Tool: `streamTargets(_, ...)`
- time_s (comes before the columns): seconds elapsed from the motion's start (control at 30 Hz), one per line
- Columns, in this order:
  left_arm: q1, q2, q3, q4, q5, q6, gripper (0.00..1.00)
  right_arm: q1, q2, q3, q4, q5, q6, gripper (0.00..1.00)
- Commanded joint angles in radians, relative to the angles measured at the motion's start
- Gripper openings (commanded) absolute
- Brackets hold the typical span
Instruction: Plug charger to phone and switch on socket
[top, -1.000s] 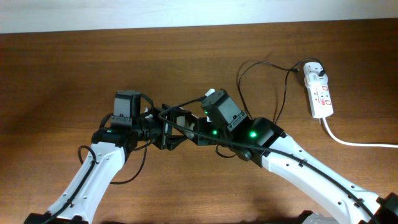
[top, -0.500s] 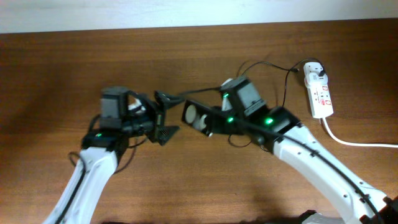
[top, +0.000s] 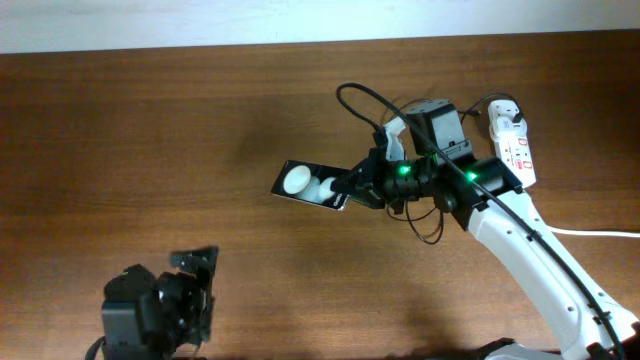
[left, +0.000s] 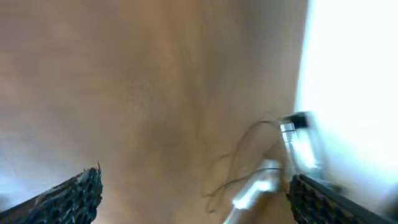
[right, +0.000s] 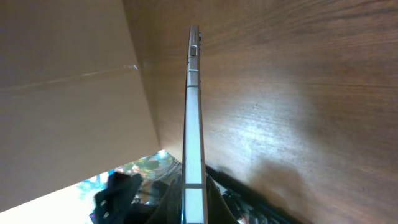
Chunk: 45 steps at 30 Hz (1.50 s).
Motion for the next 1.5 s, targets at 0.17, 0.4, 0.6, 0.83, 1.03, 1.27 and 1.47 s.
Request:
streamTargets(0.17, 0.004, 0.201, -0.131, 0.565, 0.416, -0.296, 1.0, 0.084, -0.027, 0.013, 0.048, 0.028, 0.1, 0.04)
streamTargets(0.4, -0.011, 0.658, -0.131, 0.983, 0.737, -0.296, 0.91, 0.108, -0.027, 0.013, 0.138, 0.052, 0.257, 0.04)
streamTargets(0.6, -0.036, 0.703, -0.131, 1.135, 0.726, -0.315, 0.89, 0.179, -0.006, 0.013, 0.142, 0.144, 0.414, 0.04)
streamTargets(0.83, -0.036, 0.703, -0.13, 1.145, 0.705, -0.367, 0.84, 0.271, 0.015, 0.013, 0.186, 0.332, 0.578, 0.04)
streamTargets(1.03, -0.036, 0.703, -0.13, 1.186, 0.649, -0.358, 0.75, 0.279, 0.026, 0.013, 0.191, 0.304, 0.665, 0.04)
streamTargets(1.27, -0.036, 0.704, -0.13, 1.185, 0.619, -0.316, 0.6, 0.279, 0.026, 0.013, 0.225, 0.219, 0.708, 0.04)
streamTargets(1.47, -0.036, 0.704, -0.131, 1.186, 0.604, -0.316, 0.39, 0.279, 0.026, 0.013, 0.231, 0.177, 0.753, 0.04)
